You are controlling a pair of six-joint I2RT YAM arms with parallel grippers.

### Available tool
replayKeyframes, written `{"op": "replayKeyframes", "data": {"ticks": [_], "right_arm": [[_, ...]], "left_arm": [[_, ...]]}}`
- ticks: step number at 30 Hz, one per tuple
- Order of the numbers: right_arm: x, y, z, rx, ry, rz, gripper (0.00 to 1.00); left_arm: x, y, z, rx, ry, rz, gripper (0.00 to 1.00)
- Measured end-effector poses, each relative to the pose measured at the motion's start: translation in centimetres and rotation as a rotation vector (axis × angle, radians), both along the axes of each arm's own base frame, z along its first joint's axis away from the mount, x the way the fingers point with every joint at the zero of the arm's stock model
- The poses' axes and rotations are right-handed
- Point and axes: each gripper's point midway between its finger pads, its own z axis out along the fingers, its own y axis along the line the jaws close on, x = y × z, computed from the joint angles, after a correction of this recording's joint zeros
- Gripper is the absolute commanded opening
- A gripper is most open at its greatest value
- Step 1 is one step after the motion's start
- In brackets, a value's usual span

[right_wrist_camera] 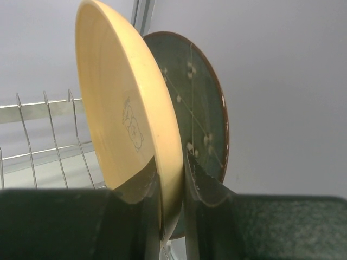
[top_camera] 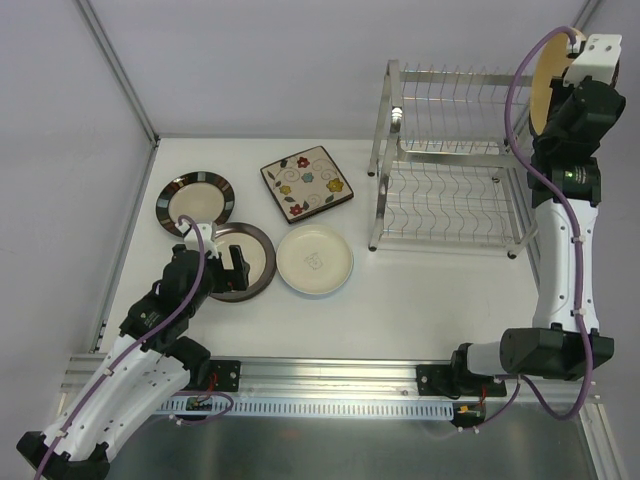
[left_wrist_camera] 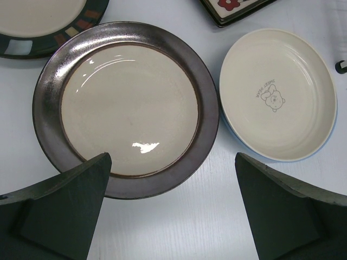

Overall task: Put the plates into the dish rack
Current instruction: Insert the plate into the dish rack

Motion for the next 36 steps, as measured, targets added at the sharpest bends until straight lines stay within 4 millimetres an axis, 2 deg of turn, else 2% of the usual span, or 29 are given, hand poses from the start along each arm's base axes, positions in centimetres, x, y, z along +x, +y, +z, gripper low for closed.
{"op": "replayKeyframes", "data": {"ticks": [7,12,14,16,18,21,30,35,36], "right_arm": [[0.8,0.2,-2.4,-0.01,0.058,0.017,0.01],[0.9,0.3,-2.7,-0.007,0.065,0.025,0.01],[0.9,0.3,-2.8,-0.003,0.064,0.026,0.04],[0.9,0.4,-2.9,0.005,0.064,0.026,0.13],[0.9,0.4,-2.9,0.014,0.063,0.025,0.13],[0.7,0.3,-3.1,0.035,0.065,0.017,0.05],[0.3,-0.1,-3.2,0.082,0.049,-0.02,0.05],[0.2,-0.1,-3.2,0.087,0.05,-0.022,0.15],[0.2,-0.1,-3.2,0.088,0.05,-0.022,0.21]], "left_arm": [[0.0,0.0,-0.1,0.002,0.002,0.0,0.99],[0.0,0.0,-0.1,0.002,0.003,0.0,0.99],[0.0,0.0,-0.1,0.002,0.003,0.0,0.99],[0.0,0.0,-0.1,0.002,0.003,0.0,0.99],[0.0,0.0,-0.1,0.002,0.003,0.0,0.99],[0.0,0.0,-0.1,0.002,0.003,0.0,0.99],[0.0,0.0,-0.1,0.002,0.003,0.001,0.99],[0.0,0.0,-0.1,0.002,0.003,0.001,0.99],[0.0,0.0,-0.1,0.002,0.003,0.0,0.99]]}}
